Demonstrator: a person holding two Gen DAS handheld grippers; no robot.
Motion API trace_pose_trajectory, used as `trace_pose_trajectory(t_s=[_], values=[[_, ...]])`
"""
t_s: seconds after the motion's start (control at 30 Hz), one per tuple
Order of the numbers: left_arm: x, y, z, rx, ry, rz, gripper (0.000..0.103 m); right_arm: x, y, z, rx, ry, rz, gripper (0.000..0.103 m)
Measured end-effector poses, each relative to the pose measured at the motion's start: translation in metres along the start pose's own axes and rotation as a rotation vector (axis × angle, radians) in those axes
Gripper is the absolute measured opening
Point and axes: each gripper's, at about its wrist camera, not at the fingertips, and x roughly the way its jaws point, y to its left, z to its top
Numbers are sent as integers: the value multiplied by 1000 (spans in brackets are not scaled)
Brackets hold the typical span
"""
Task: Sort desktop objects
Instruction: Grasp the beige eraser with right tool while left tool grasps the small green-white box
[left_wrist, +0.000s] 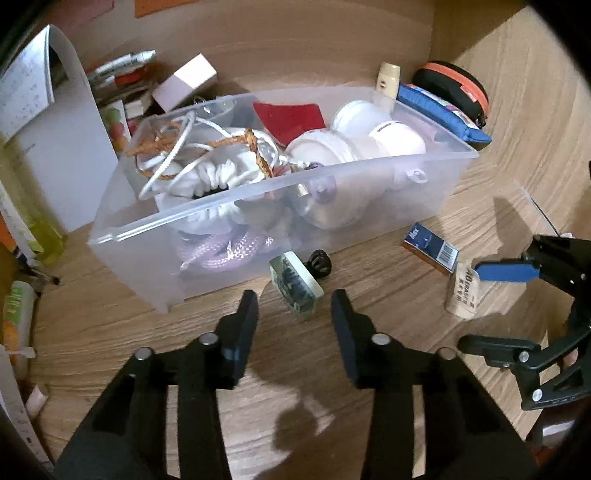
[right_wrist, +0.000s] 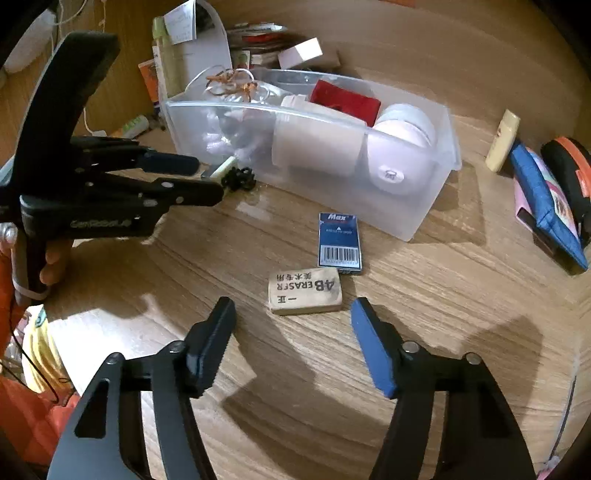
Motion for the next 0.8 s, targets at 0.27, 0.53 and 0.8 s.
trace_pose_trajectory(t_s=[0.27,0.53,0.8], values=[[1,11,-3,-51,13,-41,18,0,-8,6,14,-8,9,37],[-18,16,-25,-26,21,-35,15,-4,-13,1,37,-22,39,37],[-18,12,-26,-10,28,-26,29,-6,-16,1,56,-26,41,37]])
